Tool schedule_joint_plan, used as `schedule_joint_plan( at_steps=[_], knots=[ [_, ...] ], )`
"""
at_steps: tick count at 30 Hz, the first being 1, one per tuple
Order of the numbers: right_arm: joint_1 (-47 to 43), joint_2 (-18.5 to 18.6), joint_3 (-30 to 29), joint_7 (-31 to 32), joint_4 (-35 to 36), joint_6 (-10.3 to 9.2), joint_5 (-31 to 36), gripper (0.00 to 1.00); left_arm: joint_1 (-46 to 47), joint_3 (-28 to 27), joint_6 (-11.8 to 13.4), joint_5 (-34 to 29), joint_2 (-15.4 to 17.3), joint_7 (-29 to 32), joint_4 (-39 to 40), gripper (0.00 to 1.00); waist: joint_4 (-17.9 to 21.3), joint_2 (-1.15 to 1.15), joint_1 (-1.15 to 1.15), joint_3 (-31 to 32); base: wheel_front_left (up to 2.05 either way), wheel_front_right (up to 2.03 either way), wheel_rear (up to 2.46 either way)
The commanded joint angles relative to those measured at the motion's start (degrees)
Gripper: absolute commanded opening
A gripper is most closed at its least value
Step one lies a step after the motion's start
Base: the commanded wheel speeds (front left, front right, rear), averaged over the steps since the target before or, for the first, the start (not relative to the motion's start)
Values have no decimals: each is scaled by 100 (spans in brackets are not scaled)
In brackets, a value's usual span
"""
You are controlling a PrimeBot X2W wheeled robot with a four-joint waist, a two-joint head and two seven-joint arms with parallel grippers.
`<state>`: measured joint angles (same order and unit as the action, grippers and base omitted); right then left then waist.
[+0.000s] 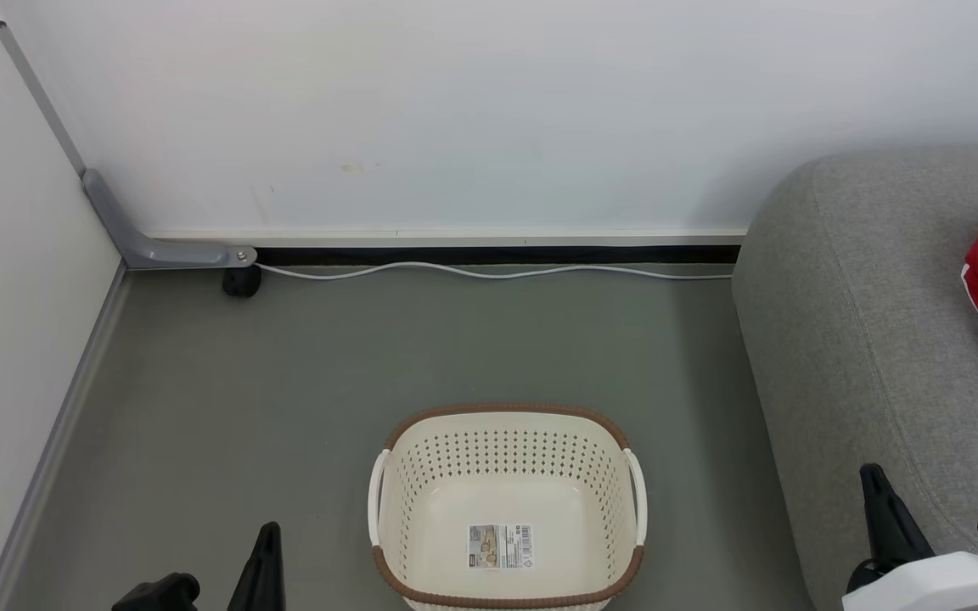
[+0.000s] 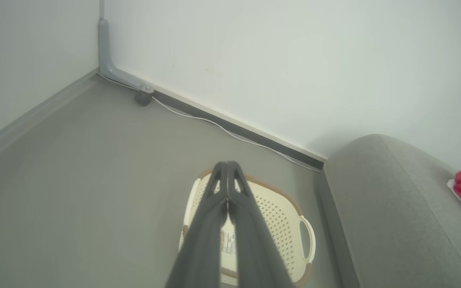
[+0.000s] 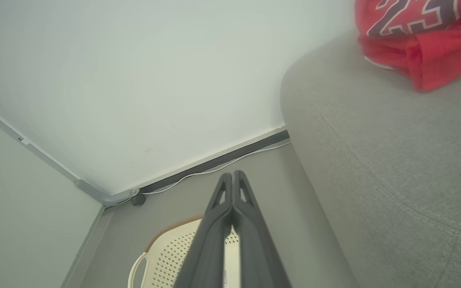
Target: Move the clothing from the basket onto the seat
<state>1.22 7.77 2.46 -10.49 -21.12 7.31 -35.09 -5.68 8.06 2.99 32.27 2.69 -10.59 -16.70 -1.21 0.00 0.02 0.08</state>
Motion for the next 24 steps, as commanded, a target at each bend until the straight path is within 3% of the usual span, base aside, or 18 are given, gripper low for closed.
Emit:
schedule_joint_plan(
  at_steps=[1, 24],
  knots=[
    [226, 64, -30, 82, 187, 4, -152, 0, 282, -104, -69, 153, 43, 38, 151, 0, 2, 0, -1, 0, 0, 0, 0],
    [293, -75, -248, 487, 318, 8, -1542, 0, 503, -401, -315, 1650, 67, 422, 185, 0, 32, 0, -1, -7, 0, 0, 0]
  ],
)
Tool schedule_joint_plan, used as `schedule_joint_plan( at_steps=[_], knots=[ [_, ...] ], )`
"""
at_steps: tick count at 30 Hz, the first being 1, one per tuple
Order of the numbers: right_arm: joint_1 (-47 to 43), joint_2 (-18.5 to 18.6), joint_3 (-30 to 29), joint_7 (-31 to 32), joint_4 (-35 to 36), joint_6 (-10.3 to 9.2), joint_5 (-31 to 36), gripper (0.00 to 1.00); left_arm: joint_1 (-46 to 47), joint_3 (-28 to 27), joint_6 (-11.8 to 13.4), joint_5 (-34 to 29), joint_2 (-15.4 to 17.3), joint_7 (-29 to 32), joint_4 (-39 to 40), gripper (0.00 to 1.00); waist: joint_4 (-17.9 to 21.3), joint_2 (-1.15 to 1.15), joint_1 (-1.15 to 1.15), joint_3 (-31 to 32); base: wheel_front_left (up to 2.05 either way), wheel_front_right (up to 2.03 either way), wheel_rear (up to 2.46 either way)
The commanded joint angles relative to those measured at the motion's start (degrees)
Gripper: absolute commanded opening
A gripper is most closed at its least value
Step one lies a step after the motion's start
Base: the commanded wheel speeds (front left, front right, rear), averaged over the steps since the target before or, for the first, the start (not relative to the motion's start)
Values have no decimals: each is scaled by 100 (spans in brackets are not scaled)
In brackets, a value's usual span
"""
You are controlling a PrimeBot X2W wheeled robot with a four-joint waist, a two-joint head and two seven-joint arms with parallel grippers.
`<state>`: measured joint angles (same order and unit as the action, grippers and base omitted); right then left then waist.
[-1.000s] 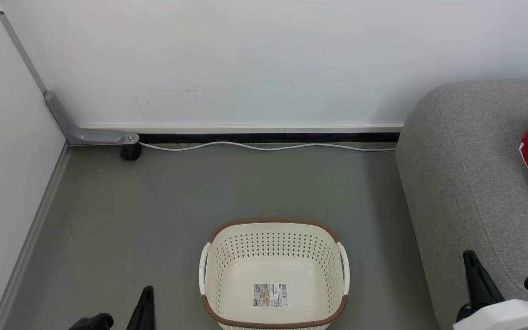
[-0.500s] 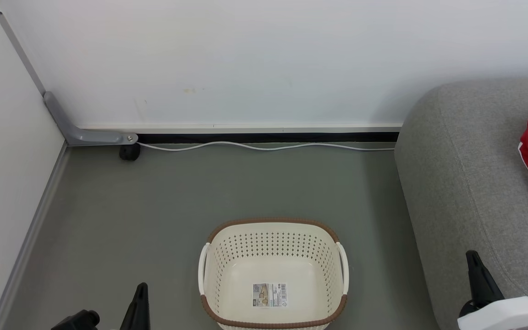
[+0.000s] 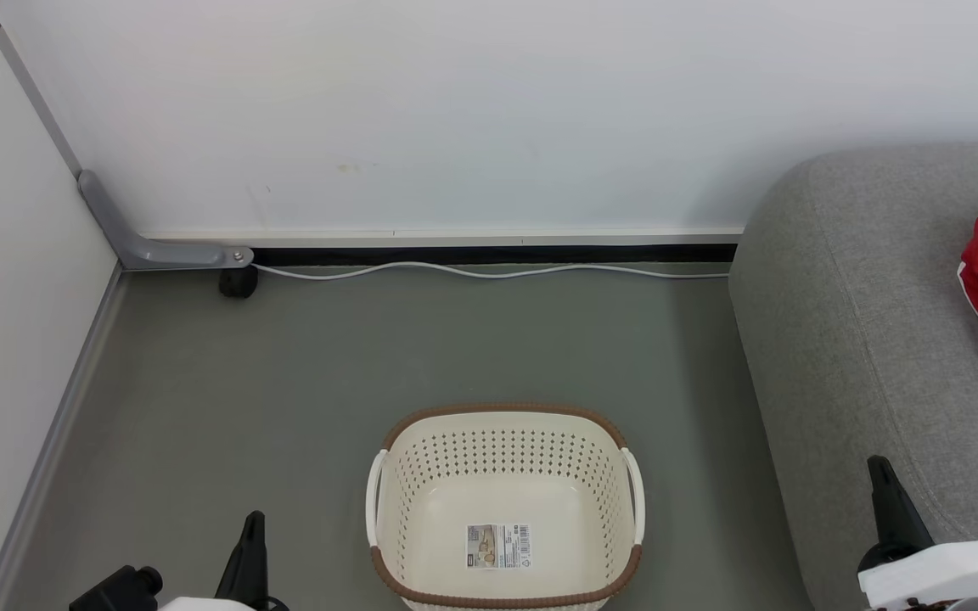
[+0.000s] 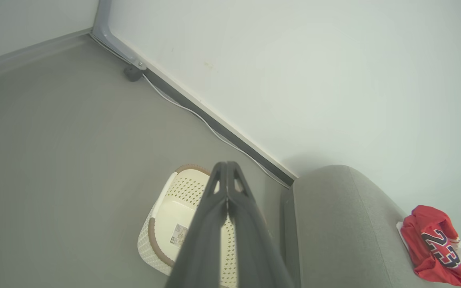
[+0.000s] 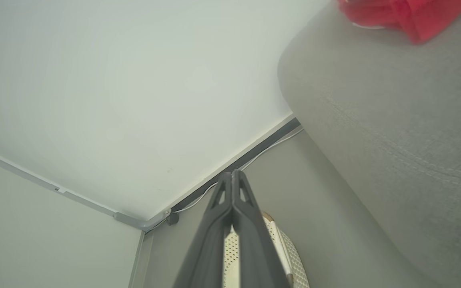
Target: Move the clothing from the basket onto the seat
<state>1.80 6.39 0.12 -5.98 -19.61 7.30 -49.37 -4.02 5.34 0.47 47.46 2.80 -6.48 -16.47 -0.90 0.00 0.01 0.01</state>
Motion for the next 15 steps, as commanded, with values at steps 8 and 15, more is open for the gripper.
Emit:
schedule_joint_plan(
  at_steps=[8, 15],
  knots=[
    [256, 23, -78, 156, 205, 10, -520, 0, 403, -220, -133, 565, 61, 126, 171, 0, 9, 0, -1, -2, 0, 0, 0],
    [275, -17, -142, 274, 243, 11, -924, 0, 468, -311, -205, 996, 65, 242, 179, 0, 18, 0, -1, -4, 0, 0, 0]
  ],
)
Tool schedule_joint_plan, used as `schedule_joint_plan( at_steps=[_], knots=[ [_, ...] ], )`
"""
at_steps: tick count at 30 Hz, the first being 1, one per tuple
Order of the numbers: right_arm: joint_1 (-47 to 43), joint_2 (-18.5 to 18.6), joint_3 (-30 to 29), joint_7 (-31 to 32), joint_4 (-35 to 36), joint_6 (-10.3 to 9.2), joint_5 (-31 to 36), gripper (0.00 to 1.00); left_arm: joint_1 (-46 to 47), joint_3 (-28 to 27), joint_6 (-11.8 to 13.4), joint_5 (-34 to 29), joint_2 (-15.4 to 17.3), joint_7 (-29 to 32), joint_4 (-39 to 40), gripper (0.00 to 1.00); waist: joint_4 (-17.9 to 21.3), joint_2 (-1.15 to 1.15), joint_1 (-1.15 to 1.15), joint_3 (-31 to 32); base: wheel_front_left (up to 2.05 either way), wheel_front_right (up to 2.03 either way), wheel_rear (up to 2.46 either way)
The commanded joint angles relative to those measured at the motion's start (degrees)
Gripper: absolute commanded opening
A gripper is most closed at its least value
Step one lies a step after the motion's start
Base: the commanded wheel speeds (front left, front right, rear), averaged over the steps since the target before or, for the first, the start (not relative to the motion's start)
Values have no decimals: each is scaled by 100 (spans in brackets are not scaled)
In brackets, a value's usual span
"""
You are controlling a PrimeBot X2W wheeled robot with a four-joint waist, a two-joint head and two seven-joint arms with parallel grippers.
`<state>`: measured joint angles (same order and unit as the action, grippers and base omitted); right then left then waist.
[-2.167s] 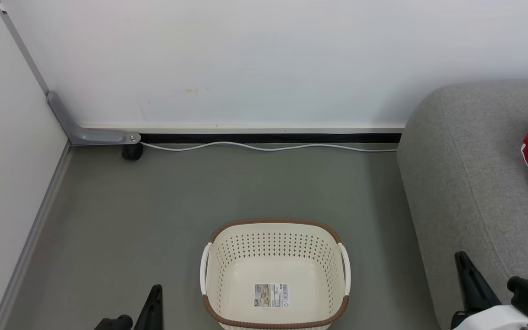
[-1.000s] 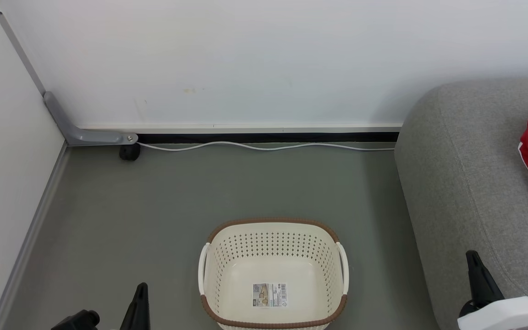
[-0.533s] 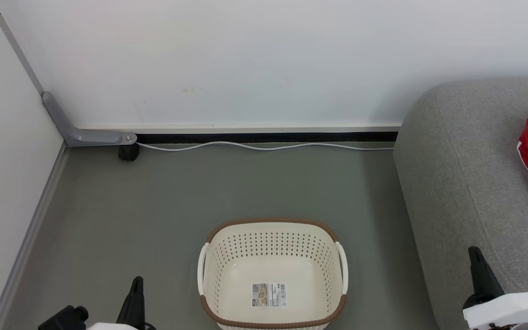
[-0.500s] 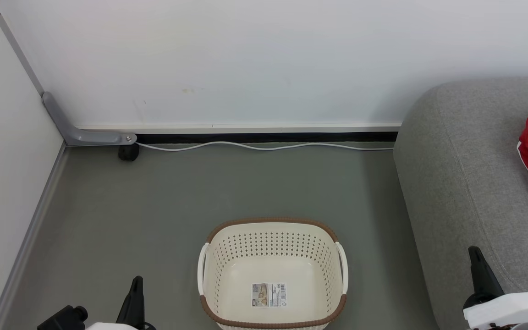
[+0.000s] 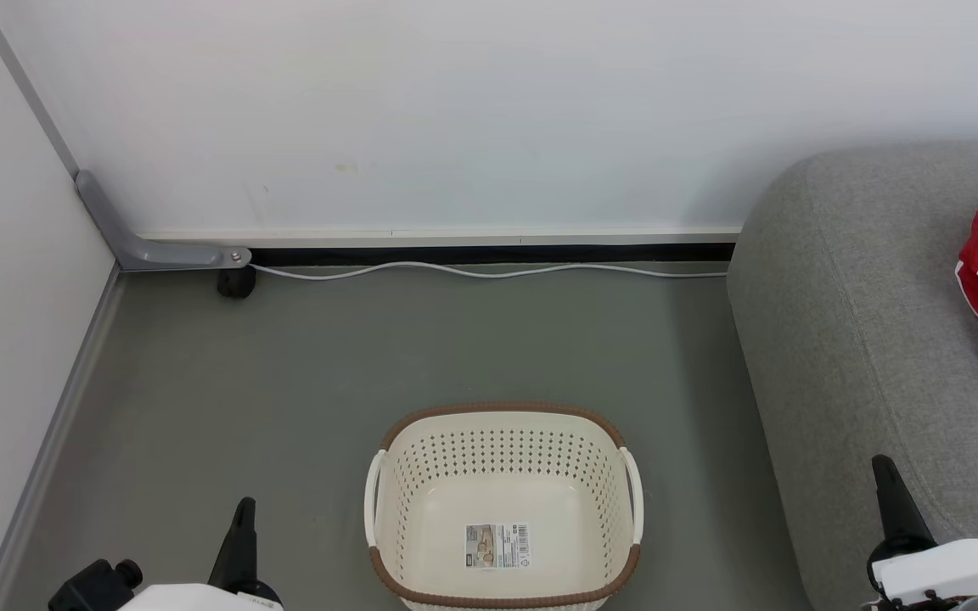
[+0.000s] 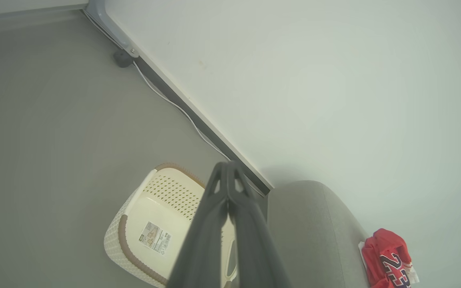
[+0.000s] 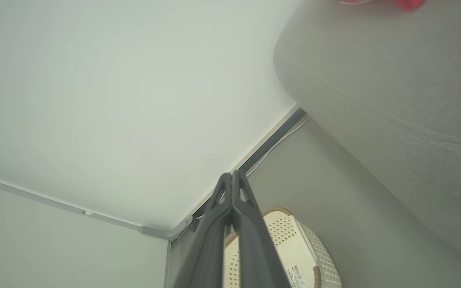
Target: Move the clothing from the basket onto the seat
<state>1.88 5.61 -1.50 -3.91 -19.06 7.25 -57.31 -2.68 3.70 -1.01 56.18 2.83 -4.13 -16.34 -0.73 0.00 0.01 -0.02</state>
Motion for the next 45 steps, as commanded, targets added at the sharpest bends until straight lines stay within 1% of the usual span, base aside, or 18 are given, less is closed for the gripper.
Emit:
schedule_joint_plan(
  at_steps=[1, 45],
  knots=[
    [270, 55, 10, 83, 193, 16, -187, 0, 344, -159, -68, 186, 62, 23, 167, 0, 2, 0, -1, 0, 0, 0, 0],
    [392, -193, -380, 808, 428, 22, -2679, 0, 749, -743, -507, 2823, 69, 754, 216, 0, 56, 0, -1, -12, 0, 0, 0]
  ],
)
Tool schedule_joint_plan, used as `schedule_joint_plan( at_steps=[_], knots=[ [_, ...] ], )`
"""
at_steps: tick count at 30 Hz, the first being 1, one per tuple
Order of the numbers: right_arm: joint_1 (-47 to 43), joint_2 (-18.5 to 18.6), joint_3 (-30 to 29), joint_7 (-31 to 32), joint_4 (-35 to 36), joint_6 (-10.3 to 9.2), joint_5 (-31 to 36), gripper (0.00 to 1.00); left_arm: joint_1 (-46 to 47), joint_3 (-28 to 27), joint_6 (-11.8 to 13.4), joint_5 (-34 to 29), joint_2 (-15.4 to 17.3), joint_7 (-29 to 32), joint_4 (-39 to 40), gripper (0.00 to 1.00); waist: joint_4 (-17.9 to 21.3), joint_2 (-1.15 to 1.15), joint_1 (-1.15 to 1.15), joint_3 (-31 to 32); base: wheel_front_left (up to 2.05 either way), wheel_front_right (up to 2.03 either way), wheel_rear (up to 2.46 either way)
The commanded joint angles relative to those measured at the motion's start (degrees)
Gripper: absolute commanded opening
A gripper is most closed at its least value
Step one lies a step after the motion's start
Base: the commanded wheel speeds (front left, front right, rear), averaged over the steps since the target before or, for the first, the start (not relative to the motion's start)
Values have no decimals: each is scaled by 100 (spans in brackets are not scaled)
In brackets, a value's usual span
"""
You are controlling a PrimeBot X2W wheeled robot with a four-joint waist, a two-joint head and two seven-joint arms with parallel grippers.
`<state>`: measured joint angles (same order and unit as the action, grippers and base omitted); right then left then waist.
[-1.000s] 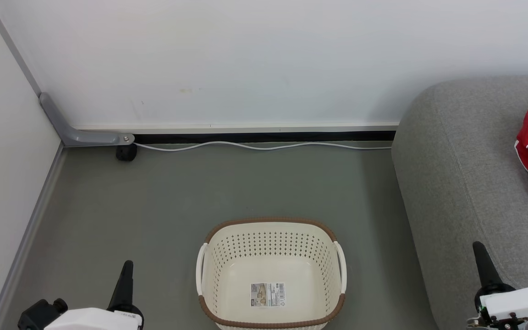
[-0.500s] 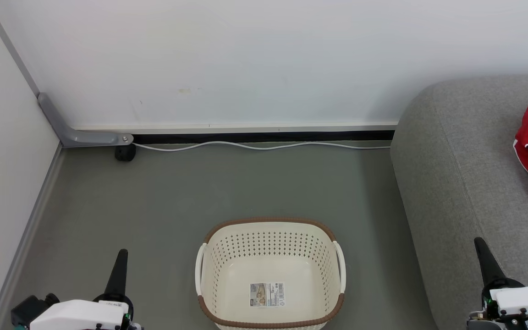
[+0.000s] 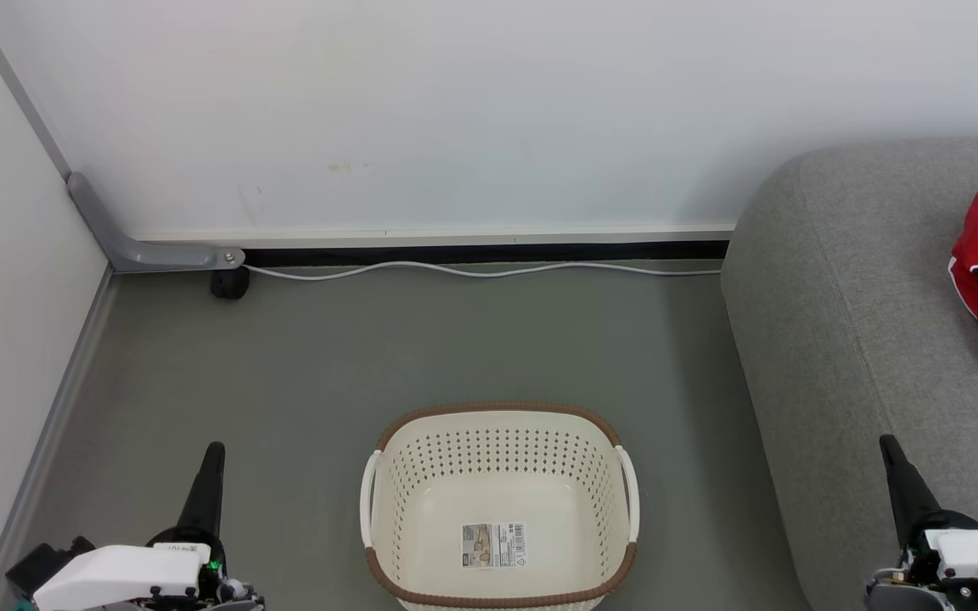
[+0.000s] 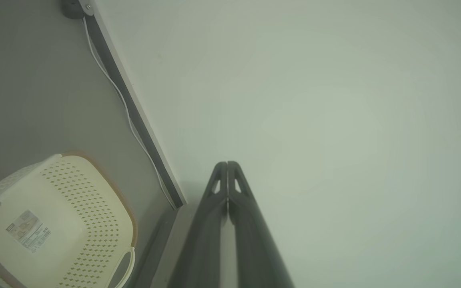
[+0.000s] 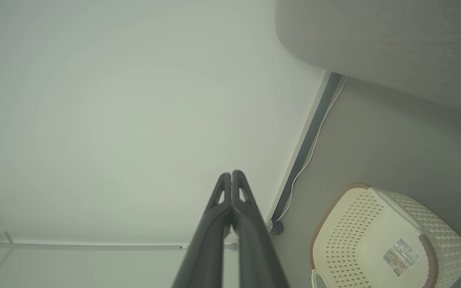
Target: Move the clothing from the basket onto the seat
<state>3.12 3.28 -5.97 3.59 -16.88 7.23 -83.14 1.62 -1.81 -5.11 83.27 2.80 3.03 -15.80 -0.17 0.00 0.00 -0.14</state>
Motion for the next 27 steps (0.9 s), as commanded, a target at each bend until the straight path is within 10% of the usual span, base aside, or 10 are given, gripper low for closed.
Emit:
schedule_joint_plan(
  at_steps=[1, 27],
  knots=[
    [271, 34, 58, 76, 216, 24, -154, 0, 328, -207, -106, 175, 72, 56, 163, 0, 1, 0, 0, 0, 0, 0, 0],
    [307, -40, -57, 292, 286, 25, -901, 0, 451, -402, -237, 947, 60, 291, 177, 0, 17, 0, 0, -4, 0, 0, 0]
  ],
)
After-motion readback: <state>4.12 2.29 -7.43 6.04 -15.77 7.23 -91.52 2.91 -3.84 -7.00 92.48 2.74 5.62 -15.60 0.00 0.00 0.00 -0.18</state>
